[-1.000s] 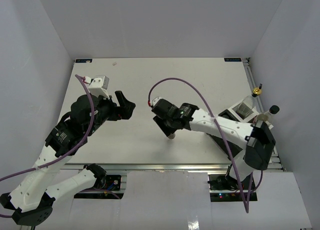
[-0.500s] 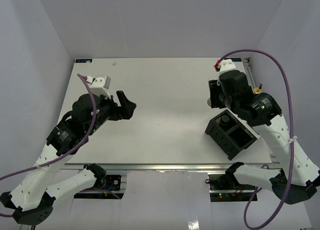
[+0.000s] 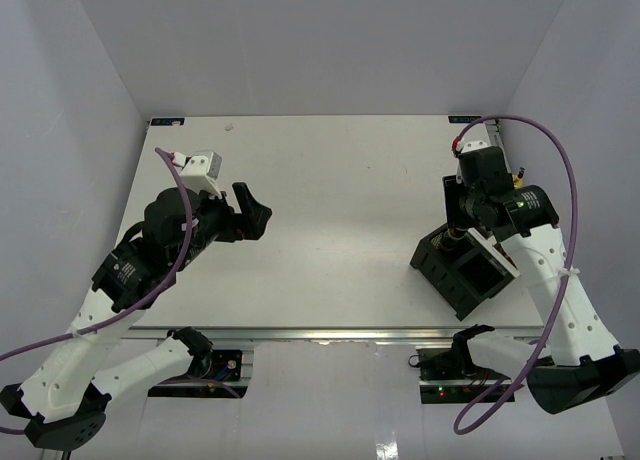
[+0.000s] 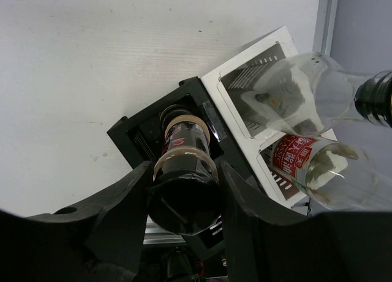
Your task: Organize the condiment bottles
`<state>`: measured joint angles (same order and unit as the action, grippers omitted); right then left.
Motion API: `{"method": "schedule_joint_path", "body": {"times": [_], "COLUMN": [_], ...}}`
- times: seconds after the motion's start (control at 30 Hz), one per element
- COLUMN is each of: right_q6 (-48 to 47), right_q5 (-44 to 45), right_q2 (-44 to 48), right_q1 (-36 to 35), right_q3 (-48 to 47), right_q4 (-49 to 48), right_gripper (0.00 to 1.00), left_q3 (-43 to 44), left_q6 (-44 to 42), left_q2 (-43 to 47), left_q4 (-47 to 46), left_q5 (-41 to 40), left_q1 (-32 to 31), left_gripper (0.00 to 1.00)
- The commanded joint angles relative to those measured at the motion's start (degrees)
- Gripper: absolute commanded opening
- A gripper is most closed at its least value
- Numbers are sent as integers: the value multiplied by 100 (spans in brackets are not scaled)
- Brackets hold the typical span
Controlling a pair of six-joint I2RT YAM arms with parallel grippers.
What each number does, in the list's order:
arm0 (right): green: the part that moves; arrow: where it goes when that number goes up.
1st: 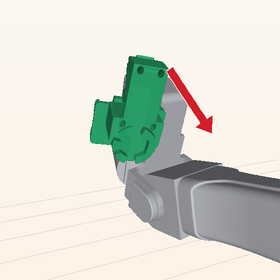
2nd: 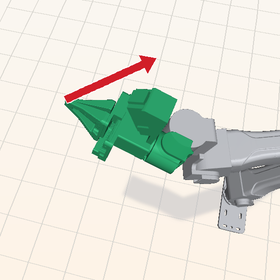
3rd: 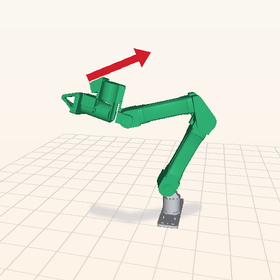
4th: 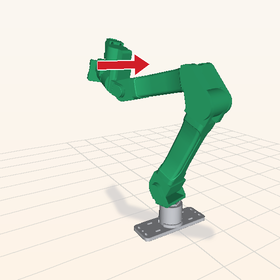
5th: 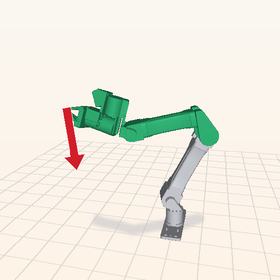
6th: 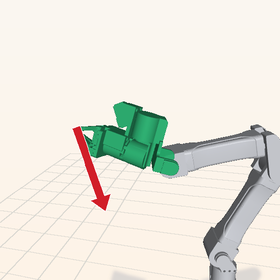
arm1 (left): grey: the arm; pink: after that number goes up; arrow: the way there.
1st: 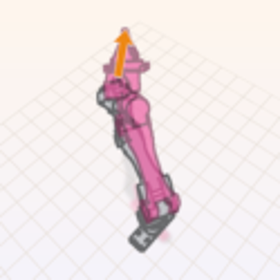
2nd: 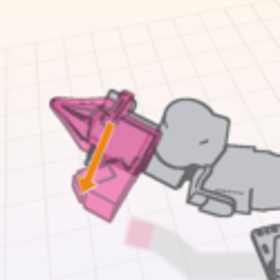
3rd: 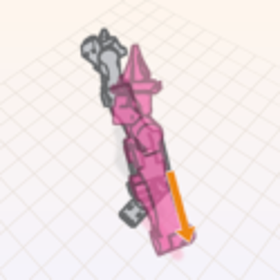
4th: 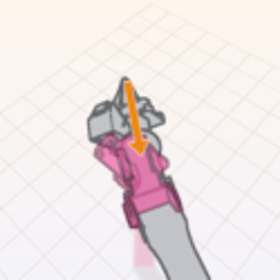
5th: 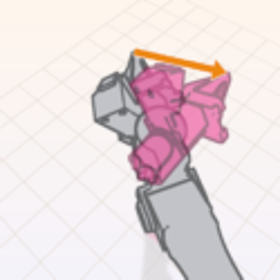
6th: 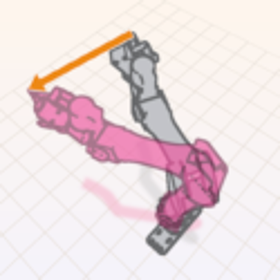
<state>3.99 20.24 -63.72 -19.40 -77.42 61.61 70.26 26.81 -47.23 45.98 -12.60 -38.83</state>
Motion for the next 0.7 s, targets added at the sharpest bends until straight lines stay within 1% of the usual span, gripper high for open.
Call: {"method": "schedule_joint_path", "body": {"times": [0.0,0.2,0.37,0.67], "right_q6": [-73,-70,-133,-155], "right_q5": [-39,-163,-336,-746], "right_q2": [185,232,323,258], "right_q1": [25,33,26,29], "right_q3": [-31,-34,215,251], "right_q4": [-11,281,280,237], "right_gripper": [8,8,8,8], "left_q3": [138,186,196,348], "left_q6": [-35,-35,-18,-15], "left_q2": [28,38,20,8], "left_q4": [-26,8,17,87], "left_q5": [48,68,148,168], "left_q1": [16,16,16,16], "left_gripper": [98,98,98,98]}}
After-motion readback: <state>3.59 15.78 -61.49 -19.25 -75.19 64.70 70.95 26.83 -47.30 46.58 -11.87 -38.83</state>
